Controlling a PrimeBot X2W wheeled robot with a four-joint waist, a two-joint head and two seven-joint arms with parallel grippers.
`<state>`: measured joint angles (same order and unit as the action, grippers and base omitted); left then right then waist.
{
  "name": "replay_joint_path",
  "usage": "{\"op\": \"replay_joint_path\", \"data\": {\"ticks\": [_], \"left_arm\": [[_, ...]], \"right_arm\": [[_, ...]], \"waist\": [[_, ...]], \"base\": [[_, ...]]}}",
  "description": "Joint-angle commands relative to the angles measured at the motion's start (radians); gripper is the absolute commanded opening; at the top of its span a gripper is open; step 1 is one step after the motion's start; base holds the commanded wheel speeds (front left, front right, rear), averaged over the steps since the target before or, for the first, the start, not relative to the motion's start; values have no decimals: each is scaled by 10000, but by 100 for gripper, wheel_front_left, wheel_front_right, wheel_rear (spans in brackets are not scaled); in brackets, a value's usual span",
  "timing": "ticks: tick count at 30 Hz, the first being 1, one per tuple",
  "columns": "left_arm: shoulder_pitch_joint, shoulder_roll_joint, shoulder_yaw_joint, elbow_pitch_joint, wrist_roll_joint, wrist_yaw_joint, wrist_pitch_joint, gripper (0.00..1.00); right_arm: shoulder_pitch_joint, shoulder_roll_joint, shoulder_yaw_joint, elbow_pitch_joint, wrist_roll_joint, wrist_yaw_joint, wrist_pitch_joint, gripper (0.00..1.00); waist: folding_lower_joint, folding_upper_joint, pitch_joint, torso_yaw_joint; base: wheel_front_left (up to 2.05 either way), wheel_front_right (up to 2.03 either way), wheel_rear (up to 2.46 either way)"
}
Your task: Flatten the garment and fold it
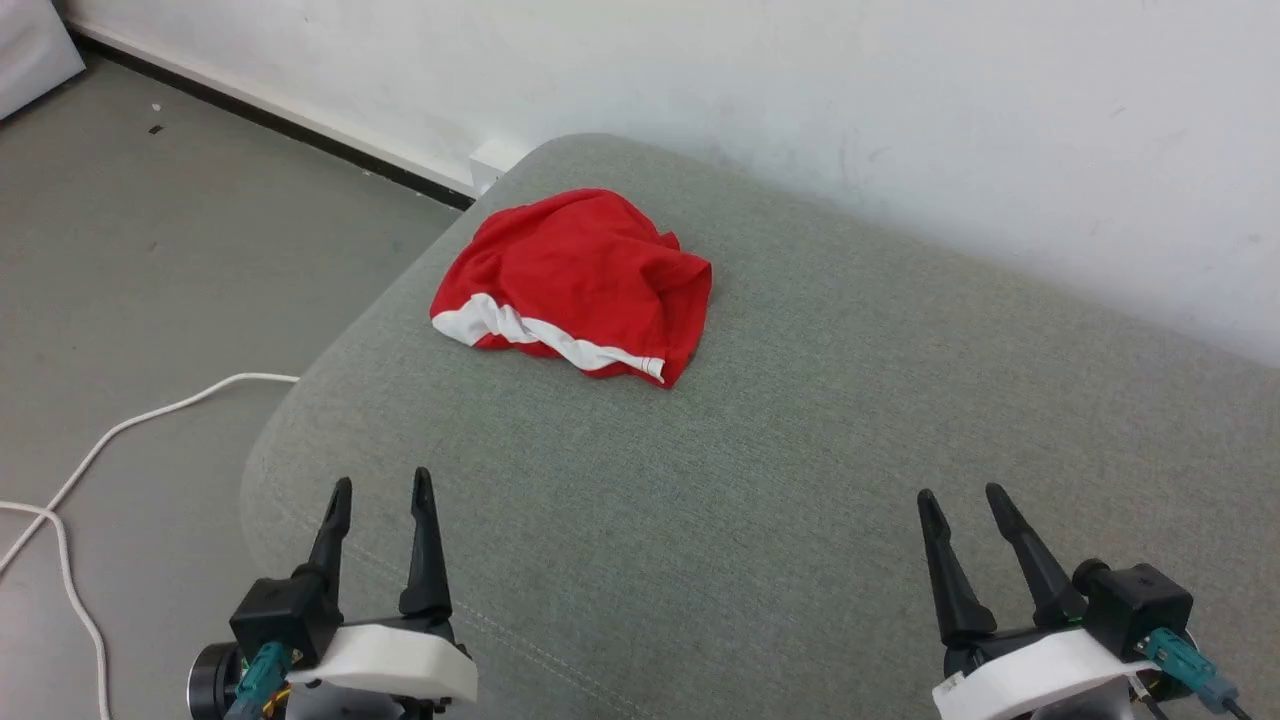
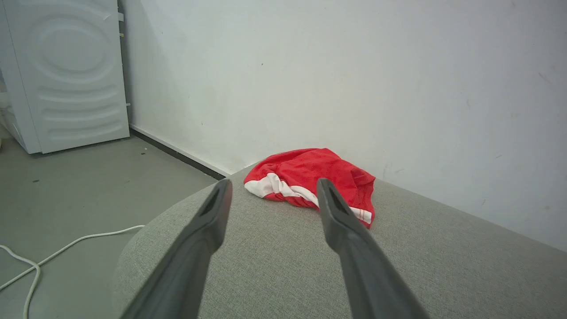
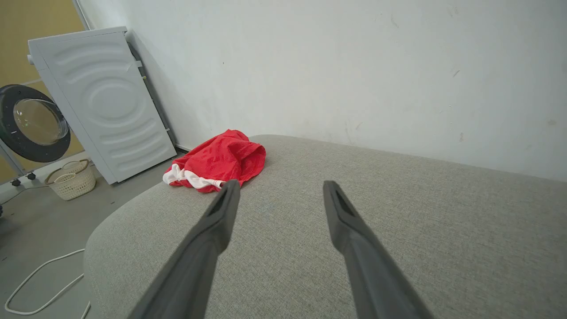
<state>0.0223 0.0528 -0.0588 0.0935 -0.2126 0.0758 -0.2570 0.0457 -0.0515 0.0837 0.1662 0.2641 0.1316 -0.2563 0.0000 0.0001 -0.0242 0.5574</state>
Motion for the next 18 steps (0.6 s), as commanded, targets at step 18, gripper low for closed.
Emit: {"op": "replay_joint_path", "data": {"ticks": [18], "left_arm": [[-3863, 318, 762, 2143, -1652, -1146, 406, 100]], "right_arm": [[-425, 13, -197, -469, -938, -9, 322, 100]], "waist": [[0, -1, 1485, -587]], "base": [[0, 0, 0]]}}
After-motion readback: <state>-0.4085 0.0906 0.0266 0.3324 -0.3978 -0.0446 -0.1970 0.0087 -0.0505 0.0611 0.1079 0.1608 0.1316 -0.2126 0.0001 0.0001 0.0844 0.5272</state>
